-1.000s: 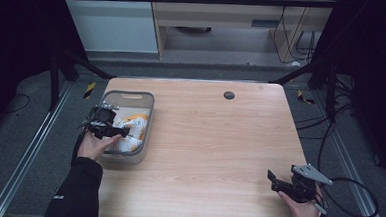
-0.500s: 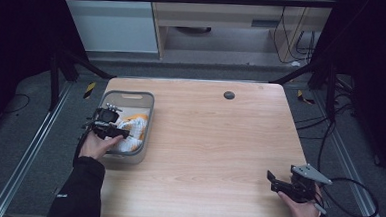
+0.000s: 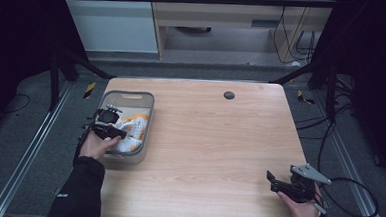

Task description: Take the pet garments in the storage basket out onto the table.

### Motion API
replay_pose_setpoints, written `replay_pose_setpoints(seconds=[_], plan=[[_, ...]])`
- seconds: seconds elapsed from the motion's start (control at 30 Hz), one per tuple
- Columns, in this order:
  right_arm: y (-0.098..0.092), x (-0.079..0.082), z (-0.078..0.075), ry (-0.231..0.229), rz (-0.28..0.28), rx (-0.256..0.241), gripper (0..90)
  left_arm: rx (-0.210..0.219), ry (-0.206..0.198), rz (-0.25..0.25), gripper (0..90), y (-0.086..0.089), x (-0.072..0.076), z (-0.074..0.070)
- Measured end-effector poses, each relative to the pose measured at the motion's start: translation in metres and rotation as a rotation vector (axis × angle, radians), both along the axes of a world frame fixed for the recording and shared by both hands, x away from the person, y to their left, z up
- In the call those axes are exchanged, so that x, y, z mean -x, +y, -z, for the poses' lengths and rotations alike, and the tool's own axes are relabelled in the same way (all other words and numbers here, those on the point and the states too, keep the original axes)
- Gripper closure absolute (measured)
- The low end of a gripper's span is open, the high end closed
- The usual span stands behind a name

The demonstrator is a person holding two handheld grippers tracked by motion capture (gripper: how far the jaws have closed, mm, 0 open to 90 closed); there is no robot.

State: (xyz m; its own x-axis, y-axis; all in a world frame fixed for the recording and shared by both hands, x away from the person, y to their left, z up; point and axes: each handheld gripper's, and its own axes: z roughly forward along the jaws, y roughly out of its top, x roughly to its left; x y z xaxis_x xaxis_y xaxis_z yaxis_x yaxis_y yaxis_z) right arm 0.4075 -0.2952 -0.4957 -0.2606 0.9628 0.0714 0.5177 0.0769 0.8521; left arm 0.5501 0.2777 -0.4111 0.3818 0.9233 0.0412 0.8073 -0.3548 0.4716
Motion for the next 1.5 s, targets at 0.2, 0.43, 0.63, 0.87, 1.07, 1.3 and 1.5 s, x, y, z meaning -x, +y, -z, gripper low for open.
replay_pose_setpoints(seconds=[0.2,0.43,0.63,0.87,1.07,1.3,1.5], plan=[[0.0,0.0,0.0,0.003,-0.002,-0.001,9.1,0.005,0.009,-0.006,75.0,0.004,-0.001,-0.001],[0.0,0.0,0.0,0.003,-0.001,-0.004,9.2,0.0,0.009,-0.003,77.8,0.008,0.0,-0.007],[0.0,0.0,0.0,0.002,-0.001,0.001,9.2,0.01,-0.005,-0.001,78.7,0.012,0.002,-0.018],[0.0,0.0,0.0,0.003,-0.001,-0.001,9.1,0.027,-0.043,0.005,79.0,0.014,0.008,-0.033],[0.0,0.0,0.0,0.004,0.0,-0.001,9.2,0.047,-0.081,0.009,79.2,0.017,0.013,-0.051],[0.0,0.0,0.0,0.003,-0.001,0.003,9.2,0.051,-0.117,0.016,79.3,0.021,0.021,-0.07],[0.0,0.0,0.0,0.003,-0.001,0.004,9.2,0.053,-0.147,0.024,79.4,0.023,0.028,-0.087]])
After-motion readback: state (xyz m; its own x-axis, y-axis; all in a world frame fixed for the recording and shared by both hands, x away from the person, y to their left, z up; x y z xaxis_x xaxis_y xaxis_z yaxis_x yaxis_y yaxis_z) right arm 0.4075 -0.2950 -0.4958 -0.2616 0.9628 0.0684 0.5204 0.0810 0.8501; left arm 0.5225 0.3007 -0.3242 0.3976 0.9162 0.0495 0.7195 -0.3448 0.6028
